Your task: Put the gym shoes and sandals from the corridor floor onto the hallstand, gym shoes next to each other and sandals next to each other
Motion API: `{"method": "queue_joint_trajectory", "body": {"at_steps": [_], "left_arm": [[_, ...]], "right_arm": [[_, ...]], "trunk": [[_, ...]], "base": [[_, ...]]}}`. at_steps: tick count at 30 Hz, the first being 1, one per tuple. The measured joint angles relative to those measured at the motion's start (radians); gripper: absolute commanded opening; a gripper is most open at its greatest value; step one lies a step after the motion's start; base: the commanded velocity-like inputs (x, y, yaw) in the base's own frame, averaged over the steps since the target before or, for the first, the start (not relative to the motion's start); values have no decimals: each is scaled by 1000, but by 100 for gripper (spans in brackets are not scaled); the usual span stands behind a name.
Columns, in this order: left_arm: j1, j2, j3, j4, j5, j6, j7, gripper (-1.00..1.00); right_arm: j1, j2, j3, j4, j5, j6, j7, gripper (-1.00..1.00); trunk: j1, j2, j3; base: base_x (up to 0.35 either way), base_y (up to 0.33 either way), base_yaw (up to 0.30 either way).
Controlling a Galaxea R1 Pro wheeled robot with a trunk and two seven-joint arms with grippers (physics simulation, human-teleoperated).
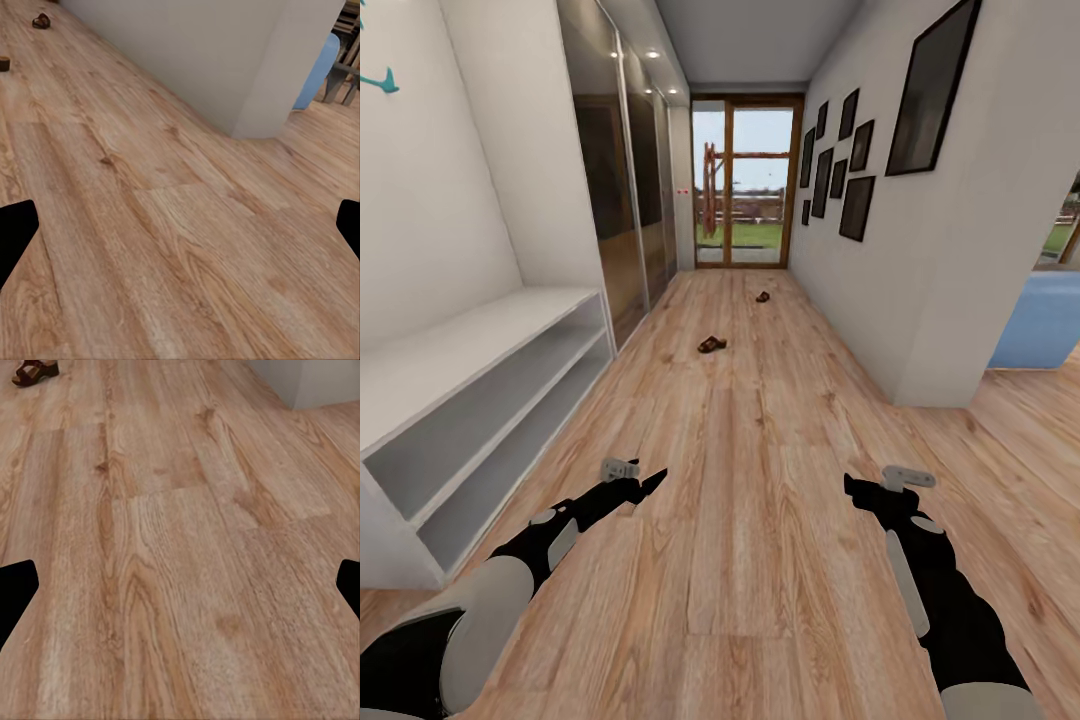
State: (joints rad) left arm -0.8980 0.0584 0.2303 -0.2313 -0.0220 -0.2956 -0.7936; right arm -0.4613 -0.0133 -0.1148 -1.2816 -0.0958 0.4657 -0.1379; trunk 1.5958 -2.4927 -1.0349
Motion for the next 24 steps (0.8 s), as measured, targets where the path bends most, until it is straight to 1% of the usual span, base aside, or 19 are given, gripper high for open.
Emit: {"method": "queue_joint_trajectory", "body": {"at_steps": [24], "left_arm": [[0,0,0,0,0,0,0,100]], "right_arm": [[0,0,0,0,0,0,0,100]], "trunk": [[0,0,0]], "base": [[346,-96,0]]}}
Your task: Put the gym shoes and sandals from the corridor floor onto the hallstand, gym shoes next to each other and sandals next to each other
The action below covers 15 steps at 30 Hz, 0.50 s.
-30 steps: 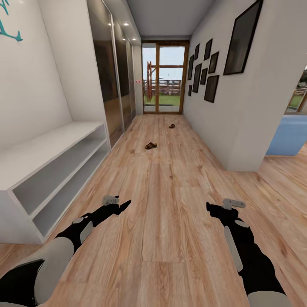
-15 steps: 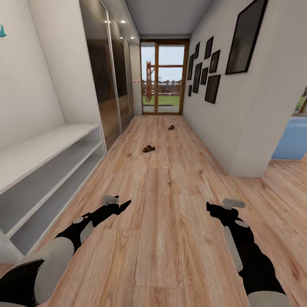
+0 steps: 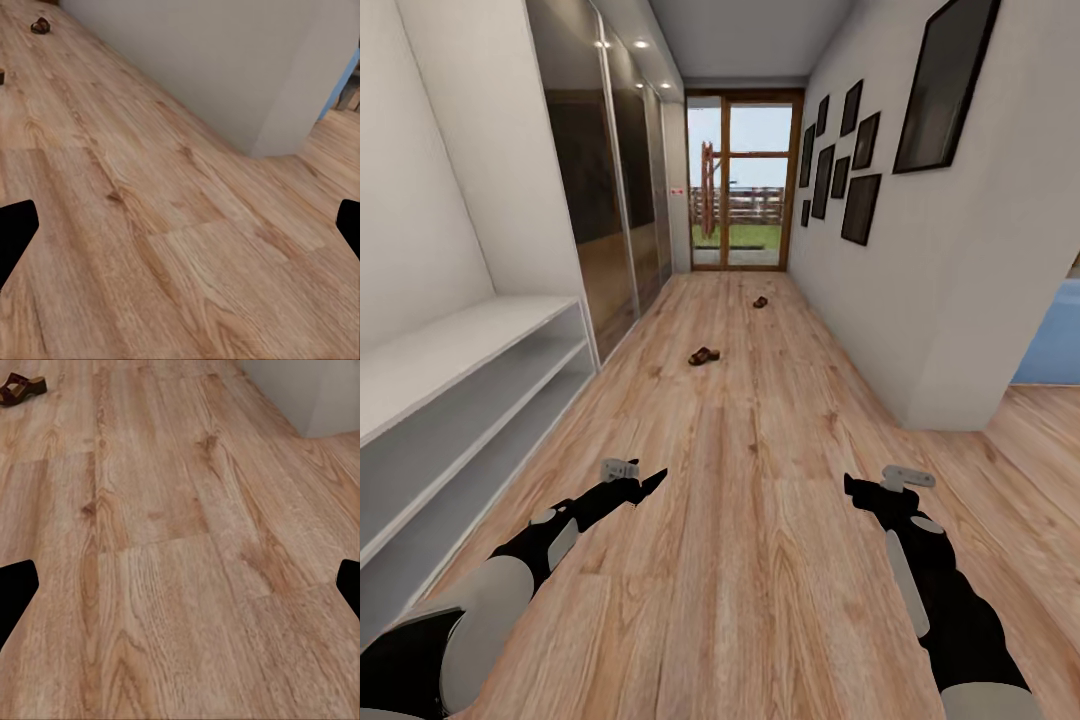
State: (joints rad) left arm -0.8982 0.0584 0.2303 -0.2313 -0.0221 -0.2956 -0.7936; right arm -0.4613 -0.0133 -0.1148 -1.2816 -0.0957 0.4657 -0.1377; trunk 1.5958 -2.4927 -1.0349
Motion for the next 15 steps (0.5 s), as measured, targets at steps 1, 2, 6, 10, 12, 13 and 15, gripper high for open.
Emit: {"method": "queue_joint_trajectory", "body": {"at_steps": [1,2,6,10,12,13,15], "left_arm": [[0,0,0,0,0,0,0,100],[0,0,0,0,0,0,0,100],[0,0,0,0,0,0,0,100],[0,0,0,0,0,0,0,100],[0,0,0,0,0,0,0,100],[0,0,0,0,0,0,0,100],[0,0,0,0,0,0,0,100]], "right_arm": [[0,0,0,0,0,0,0,100],[0,0,0,0,0,0,0,100],[0,0,0,0,0,0,0,100],[0,0,0,0,0,0,0,100],[0,0,0,0,0,0,0,100],[0,0,0,0,0,0,0,100],[0,0,0,0,0,0,0,100]], "trunk": [[0,0,0],[0,0,0],[0,0,0],[0,0,0],[0,0,0],[0,0,0],[0,0,0]], "base": [[346,-96,0],[346,-96,0],[346,-96,0],[346,-96,0],[346,-96,0],[345,-96,0],[345,-96,0]]}}
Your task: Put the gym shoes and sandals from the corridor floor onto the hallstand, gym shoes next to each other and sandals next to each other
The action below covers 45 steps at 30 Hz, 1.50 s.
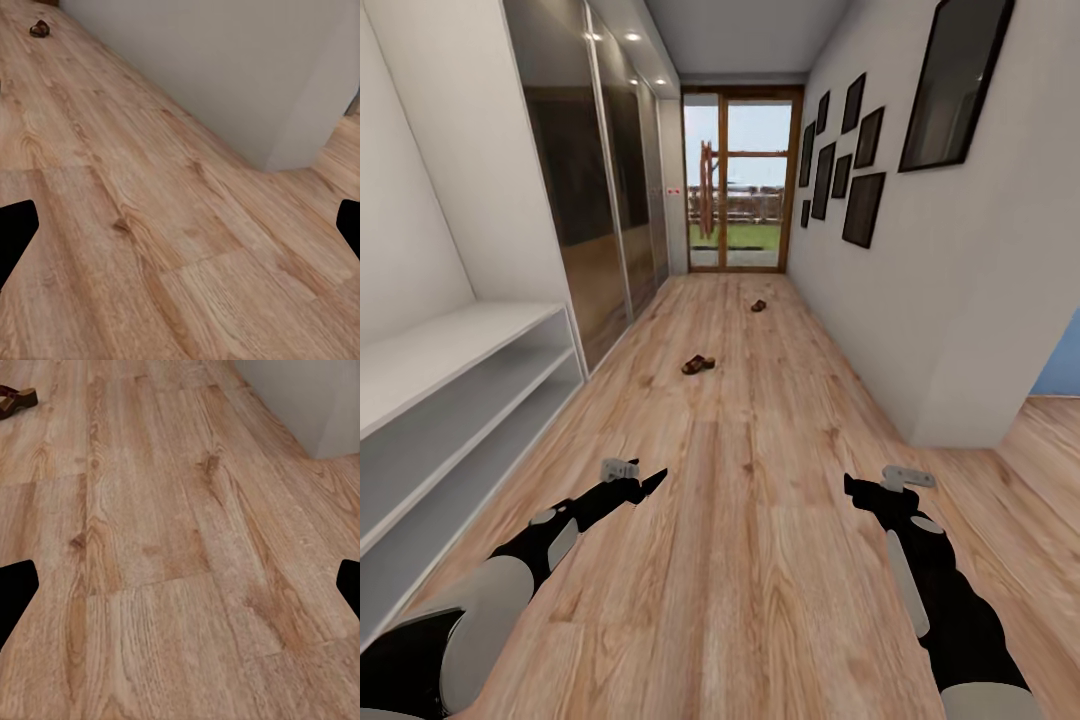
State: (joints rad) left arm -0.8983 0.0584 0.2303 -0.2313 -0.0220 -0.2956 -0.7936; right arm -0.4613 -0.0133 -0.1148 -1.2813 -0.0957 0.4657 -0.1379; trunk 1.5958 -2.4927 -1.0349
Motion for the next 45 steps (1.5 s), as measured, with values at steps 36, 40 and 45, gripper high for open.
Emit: {"method": "queue_joint_trajectory", "body": {"at_steps": [36,40,45], "left_arm": [[0,0,0,0,0,0,0,100],[0,0,0,0,0,0,0,100],[0,0,0,0,0,0,0,100]], "right_arm": [[0,0,2,0,0,0,1,100],[0,0,2,0,0,0,1,100],[0,0,2,0,0,0,1,100]], "trunk": [[0,0,0],[0,0,0],[0,0,0]], "base": [[346,-96,0],[345,-96,0],[345,-96,0]]}}
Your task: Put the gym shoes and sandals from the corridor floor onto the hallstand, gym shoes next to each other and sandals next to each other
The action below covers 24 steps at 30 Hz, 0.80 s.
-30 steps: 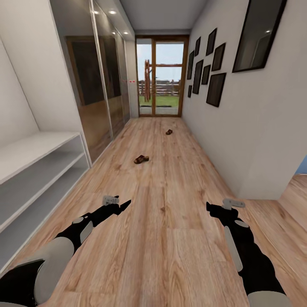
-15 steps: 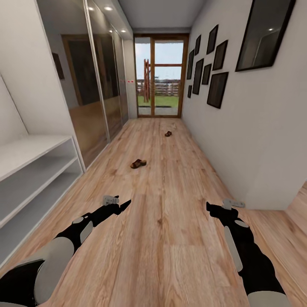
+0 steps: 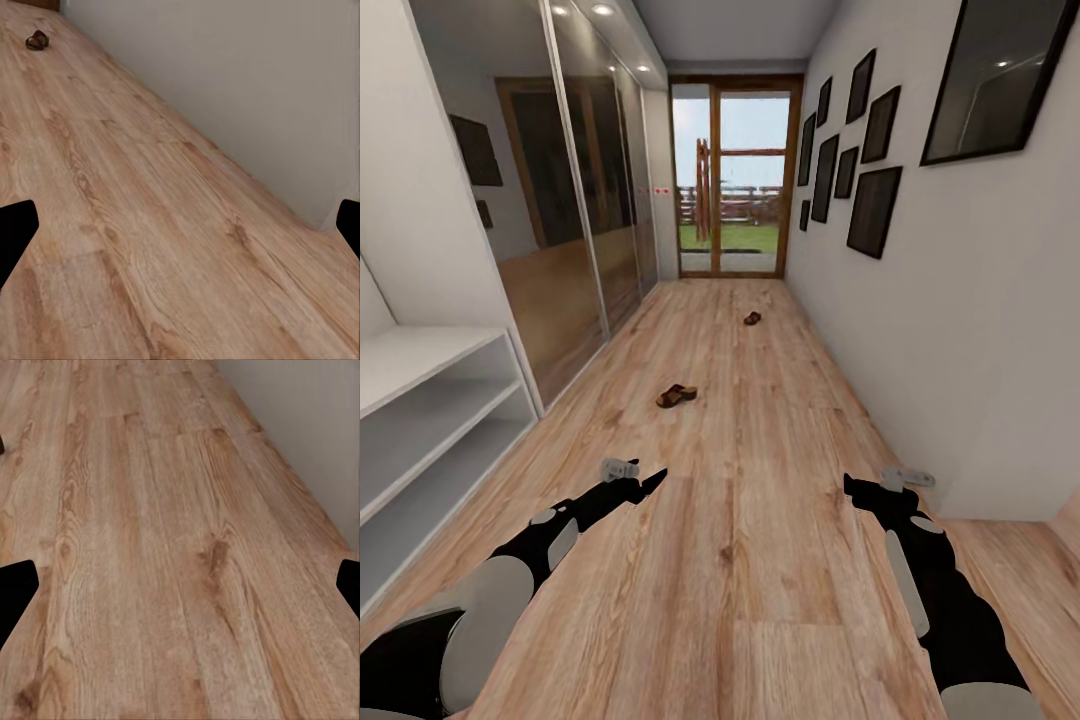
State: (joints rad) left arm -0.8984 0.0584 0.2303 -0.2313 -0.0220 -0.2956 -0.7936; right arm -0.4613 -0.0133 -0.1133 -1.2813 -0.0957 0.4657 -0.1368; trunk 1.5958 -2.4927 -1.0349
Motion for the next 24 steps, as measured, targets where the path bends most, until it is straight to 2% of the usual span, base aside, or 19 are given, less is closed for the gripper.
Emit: {"method": "queue_joint_trajectory", "body": {"at_steps": [24], "left_arm": [[0,0,0,0,0,0,0,100]], "right_arm": [[0,0,1,0,2,0,0,100]], "trunk": [[0,0,0]], "base": [[346,-96,0]]}}
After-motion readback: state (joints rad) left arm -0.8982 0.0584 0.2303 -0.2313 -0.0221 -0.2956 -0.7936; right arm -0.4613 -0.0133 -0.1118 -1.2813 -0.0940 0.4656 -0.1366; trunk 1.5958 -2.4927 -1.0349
